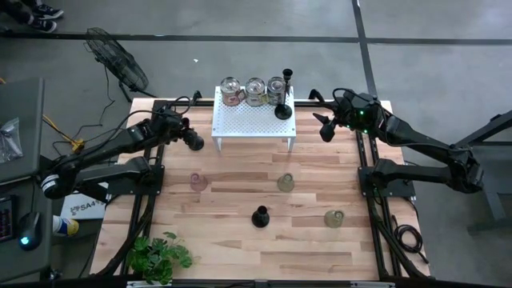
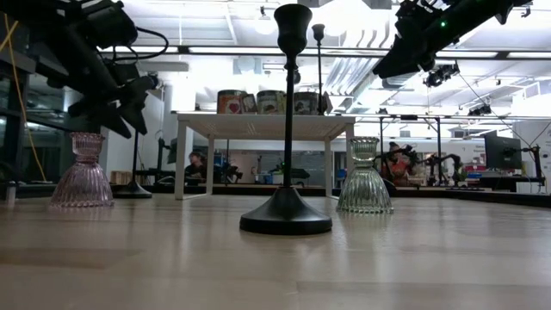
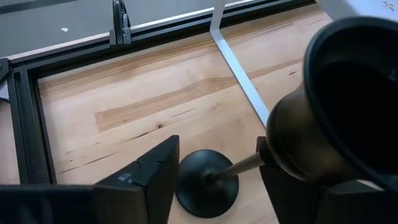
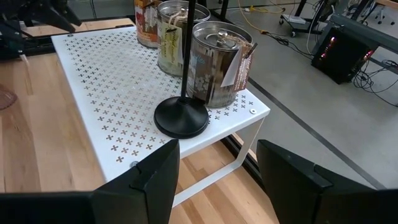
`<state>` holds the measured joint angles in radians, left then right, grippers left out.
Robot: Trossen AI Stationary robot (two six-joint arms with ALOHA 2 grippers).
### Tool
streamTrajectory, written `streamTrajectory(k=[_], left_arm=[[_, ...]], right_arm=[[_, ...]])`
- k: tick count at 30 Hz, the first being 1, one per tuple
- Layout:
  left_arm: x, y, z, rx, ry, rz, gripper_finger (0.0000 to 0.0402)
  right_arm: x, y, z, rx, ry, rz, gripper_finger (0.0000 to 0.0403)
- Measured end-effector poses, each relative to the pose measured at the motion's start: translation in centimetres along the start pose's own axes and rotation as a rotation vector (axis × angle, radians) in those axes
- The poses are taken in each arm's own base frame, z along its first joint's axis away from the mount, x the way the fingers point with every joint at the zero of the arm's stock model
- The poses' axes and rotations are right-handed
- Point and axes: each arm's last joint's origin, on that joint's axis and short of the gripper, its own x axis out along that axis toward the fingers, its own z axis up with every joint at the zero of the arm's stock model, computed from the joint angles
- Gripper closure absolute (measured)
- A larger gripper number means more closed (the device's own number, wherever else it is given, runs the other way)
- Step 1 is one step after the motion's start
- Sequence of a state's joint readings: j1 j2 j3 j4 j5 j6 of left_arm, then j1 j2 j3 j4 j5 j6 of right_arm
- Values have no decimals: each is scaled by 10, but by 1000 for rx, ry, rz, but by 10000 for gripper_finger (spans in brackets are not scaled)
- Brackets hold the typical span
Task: Pick & Place candle stick holders
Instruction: Align the top black candle holder on the shelf with the other black candle holder
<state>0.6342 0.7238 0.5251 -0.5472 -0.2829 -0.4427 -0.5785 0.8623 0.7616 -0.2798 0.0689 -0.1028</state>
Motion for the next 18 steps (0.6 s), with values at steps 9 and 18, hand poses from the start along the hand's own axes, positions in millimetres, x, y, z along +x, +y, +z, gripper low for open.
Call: streamTrajectory(k=[9, 18], left_arm=[[0, 0, 0, 0, 2, -4, 245], [0, 0, 0, 0, 2, -6, 293]], right_arm=[[0, 0, 0, 0, 0, 0, 196], [0, 0, 0, -7, 0, 1, 196]])
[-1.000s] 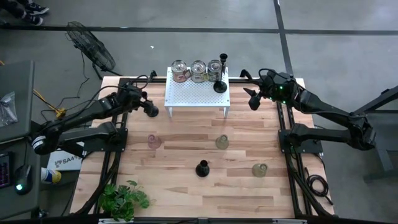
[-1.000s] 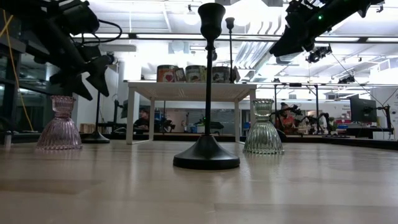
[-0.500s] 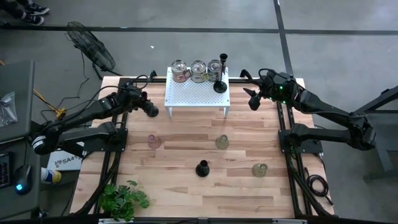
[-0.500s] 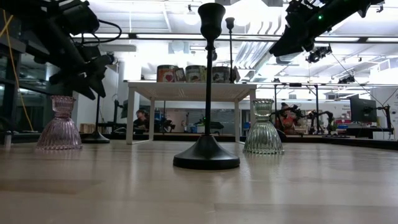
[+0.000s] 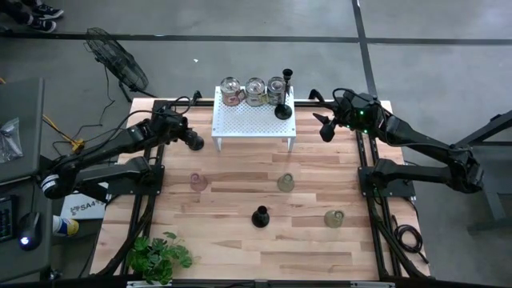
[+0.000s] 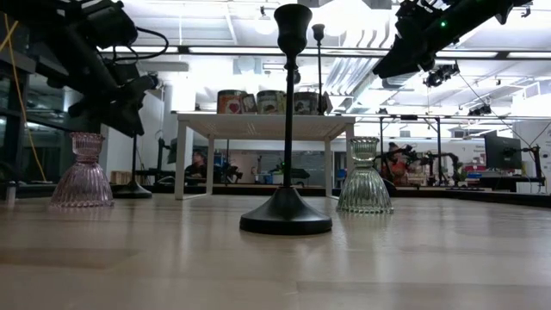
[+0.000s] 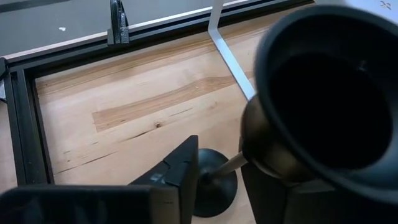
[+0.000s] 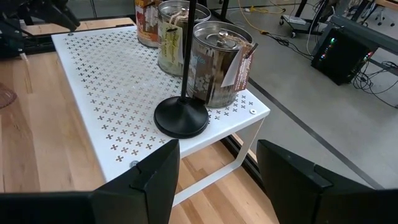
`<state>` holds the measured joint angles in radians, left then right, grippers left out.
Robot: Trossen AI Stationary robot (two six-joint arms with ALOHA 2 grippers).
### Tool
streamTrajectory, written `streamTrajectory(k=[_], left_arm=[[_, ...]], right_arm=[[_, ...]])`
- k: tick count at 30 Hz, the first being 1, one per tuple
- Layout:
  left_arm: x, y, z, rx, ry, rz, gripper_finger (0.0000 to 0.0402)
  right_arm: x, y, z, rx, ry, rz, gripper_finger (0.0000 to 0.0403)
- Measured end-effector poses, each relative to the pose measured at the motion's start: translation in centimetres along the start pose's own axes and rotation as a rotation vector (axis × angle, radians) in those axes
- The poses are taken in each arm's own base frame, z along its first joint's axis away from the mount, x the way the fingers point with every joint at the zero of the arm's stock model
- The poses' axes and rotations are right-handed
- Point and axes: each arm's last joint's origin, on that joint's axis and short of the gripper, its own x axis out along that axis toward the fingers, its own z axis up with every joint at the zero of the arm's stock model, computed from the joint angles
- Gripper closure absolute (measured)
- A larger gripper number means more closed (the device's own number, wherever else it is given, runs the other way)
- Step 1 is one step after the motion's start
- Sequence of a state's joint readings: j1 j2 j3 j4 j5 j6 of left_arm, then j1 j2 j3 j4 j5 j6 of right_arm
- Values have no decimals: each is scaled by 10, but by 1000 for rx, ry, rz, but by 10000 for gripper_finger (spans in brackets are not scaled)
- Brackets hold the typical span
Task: Pick & Place candle stick holders
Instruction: Align the top black candle holder on the shelf with the other black candle holder
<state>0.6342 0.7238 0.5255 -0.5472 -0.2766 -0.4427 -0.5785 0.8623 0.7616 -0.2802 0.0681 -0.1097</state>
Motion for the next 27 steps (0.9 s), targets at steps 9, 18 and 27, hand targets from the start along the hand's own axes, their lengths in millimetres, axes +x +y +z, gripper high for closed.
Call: streamTrajectory(k=[9, 18, 27], left_arm=[[0, -1, 0, 12, 7, -24, 349], [0, -1, 0, 28, 7, -36, 387], [-4, -3, 5, 34, -5, -69, 394]], right_arm=[[0, 0, 0, 0, 0, 0, 196], [0, 0, 0, 0, 0, 1, 196], [0, 0, 0, -1, 0, 1, 196]])
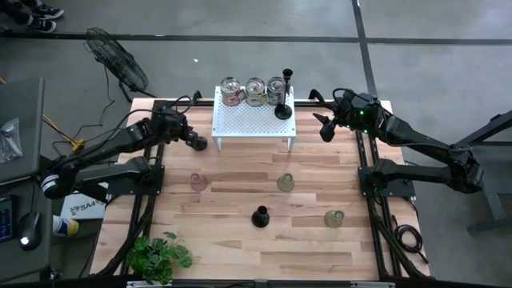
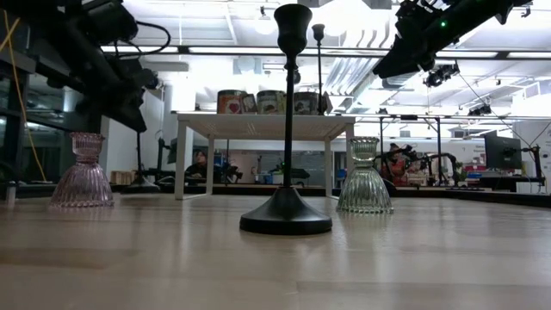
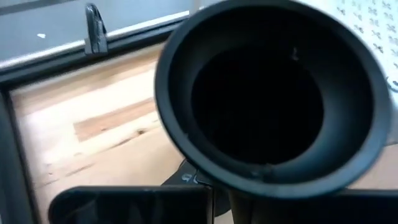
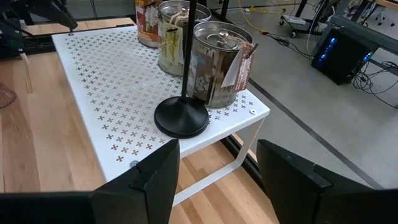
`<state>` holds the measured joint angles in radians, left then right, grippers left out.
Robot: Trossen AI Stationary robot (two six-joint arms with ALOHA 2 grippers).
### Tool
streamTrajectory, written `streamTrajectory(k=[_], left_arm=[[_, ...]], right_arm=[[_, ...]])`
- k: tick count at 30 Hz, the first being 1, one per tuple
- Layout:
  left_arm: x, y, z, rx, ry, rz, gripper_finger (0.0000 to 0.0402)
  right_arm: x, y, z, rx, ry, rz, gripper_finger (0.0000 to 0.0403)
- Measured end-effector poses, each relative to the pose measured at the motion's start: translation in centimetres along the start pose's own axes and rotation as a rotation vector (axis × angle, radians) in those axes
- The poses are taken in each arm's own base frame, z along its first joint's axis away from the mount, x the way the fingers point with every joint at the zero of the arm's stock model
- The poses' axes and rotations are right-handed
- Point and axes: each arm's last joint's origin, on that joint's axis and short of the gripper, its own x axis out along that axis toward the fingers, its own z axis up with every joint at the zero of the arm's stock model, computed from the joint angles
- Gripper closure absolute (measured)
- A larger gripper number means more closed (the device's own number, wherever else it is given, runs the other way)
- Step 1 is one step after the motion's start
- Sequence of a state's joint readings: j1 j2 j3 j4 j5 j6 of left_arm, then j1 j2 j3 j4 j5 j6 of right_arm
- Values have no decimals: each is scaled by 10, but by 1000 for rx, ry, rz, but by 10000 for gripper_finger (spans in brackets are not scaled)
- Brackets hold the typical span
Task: Pick & Place candle stick holders
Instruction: Align the top black candle holder on the shelf with the other black candle holder
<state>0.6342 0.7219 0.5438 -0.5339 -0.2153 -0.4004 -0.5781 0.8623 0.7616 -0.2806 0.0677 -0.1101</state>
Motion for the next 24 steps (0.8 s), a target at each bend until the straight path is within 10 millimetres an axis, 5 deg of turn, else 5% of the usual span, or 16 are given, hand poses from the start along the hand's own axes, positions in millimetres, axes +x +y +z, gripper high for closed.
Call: streamTrajectory(k=[24], left_arm=[[-90, -12, 90, 111, -127, 108, 394]], right_arm=[[0, 0, 0, 3, 1, 0, 196]])
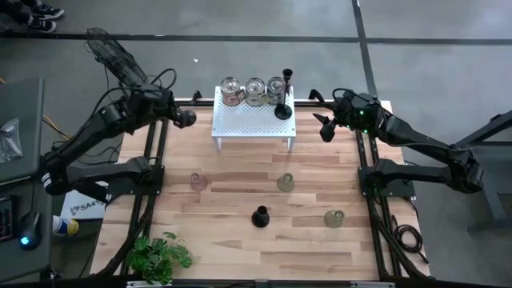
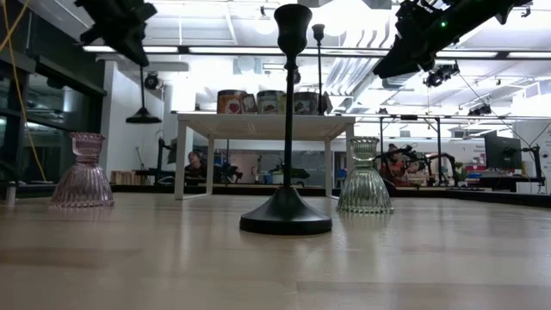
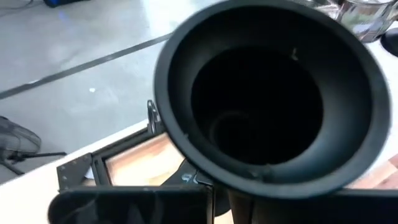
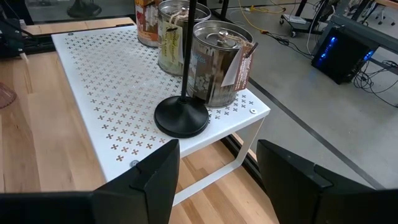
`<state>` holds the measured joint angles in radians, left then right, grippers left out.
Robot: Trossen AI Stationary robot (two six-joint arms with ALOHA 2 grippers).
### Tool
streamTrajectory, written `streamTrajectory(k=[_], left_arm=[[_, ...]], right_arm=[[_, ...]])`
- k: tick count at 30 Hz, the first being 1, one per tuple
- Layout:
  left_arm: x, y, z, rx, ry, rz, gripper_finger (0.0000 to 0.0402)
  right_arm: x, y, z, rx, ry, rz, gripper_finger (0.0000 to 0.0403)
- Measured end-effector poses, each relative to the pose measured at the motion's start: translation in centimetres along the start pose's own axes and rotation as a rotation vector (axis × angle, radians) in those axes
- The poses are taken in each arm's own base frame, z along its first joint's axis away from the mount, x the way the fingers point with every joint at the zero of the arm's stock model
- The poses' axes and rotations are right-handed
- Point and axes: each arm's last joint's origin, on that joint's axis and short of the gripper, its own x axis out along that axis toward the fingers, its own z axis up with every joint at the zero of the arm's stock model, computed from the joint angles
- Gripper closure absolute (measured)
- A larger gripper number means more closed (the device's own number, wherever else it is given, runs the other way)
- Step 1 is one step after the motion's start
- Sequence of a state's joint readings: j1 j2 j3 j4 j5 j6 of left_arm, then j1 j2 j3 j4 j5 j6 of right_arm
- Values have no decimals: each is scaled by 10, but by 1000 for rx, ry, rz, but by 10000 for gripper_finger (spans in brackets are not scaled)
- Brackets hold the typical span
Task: Pick & Place candle stick holders
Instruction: Align the top black candle holder on the shelf with the other black candle holder
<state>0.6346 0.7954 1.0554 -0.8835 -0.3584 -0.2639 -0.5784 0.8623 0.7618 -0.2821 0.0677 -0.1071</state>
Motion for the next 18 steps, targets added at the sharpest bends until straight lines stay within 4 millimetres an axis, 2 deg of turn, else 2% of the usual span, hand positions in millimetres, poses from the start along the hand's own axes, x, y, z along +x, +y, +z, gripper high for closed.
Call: streamTrajectory(k=[4, 12, 18], left_arm=[[3, -7, 19, 46, 24, -11, 394], [16, -26, 57, 128, 60, -146, 394], [17, -35, 79, 157, 45, -232, 394]], right_arm=[[0, 0, 0, 1, 0, 0, 196], [0, 0, 0, 1, 2, 0, 196], [0, 0, 0, 1, 2, 0, 196]])
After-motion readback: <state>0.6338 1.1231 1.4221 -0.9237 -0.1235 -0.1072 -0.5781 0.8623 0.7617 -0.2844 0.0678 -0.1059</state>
